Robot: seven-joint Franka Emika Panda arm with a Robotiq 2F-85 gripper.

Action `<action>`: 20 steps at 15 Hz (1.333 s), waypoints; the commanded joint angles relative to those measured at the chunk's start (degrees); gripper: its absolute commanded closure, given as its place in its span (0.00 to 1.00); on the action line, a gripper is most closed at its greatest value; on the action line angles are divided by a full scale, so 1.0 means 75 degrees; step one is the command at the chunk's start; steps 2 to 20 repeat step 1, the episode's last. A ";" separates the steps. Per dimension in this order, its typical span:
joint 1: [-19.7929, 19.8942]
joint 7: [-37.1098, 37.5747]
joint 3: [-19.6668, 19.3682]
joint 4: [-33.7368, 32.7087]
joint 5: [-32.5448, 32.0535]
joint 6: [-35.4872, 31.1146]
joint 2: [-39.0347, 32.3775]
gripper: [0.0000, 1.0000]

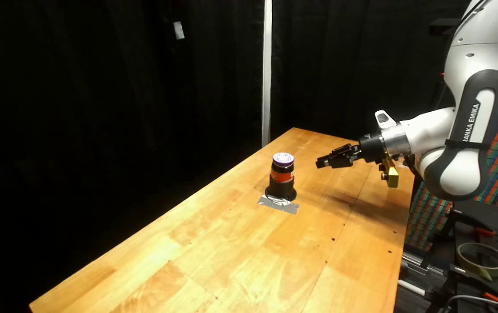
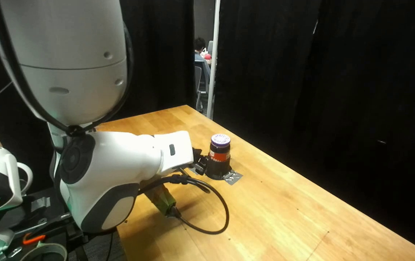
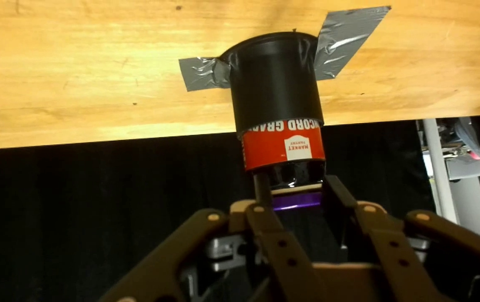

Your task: Put the elastic around the bottle on the table

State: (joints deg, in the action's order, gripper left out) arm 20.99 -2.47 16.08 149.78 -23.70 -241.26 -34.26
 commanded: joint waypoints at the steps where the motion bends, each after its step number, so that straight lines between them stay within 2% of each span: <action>1: -0.0755 0.0454 -0.0700 -0.0046 -0.0102 -0.0128 0.0106 0.61; 20: -0.0755 0.0454 -0.0700 -0.0046 -0.0102 -0.0128 0.0106 0.61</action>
